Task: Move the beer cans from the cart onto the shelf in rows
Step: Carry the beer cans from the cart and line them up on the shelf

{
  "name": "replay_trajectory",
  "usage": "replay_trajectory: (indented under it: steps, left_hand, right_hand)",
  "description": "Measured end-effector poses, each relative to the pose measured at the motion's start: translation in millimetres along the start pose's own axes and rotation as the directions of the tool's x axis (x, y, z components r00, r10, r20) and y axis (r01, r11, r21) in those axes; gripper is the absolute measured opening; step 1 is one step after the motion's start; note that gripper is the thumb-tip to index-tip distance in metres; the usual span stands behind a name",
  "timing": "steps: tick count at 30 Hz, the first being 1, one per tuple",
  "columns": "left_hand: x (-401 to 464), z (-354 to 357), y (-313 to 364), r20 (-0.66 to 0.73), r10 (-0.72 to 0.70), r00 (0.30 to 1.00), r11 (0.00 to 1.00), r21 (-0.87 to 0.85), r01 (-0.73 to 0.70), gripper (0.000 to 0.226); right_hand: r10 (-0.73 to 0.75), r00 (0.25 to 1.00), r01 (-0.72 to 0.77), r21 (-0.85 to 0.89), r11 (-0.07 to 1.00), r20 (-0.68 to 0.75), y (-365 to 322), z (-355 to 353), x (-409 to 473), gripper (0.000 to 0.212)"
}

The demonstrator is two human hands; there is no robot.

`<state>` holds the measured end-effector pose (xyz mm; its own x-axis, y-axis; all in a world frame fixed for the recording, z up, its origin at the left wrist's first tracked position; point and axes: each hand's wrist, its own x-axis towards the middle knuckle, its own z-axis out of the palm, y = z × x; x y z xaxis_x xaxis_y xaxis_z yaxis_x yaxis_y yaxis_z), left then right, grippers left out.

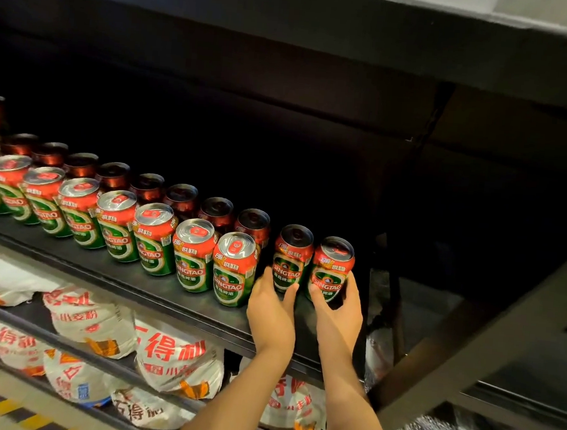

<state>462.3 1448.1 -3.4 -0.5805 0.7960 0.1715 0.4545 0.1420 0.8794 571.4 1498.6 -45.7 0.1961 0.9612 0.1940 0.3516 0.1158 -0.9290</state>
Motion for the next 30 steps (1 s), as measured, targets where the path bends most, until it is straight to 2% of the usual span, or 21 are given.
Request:
replay_trajectory:
  steps: [14,23,30]
  left_hand:
    - [0.2,-0.6,2.2,0.042,-0.008,0.999,0.999,0.052,0.006,0.058]
    - [-3.9,-21.1,-8.0,0.291,0.032,0.956,0.999,-0.010,-0.031,0.068]
    - [0.9,-31.5,-11.5,0.399,0.044,0.916,0.996,-0.087,-0.010,0.072]
  right_hand:
    - [0.072,0.997,-0.072,-0.043,0.996,-0.003,-2.6,-0.8,-10.4,0.070]
    - [0.101,0.995,-0.101,-0.003,0.995,0.022,-53.2,-10.0,-33.9,0.069]
    - [0.140,0.989,-0.140,0.004,0.990,0.043,-103.8,-13.5,-45.7,0.066]
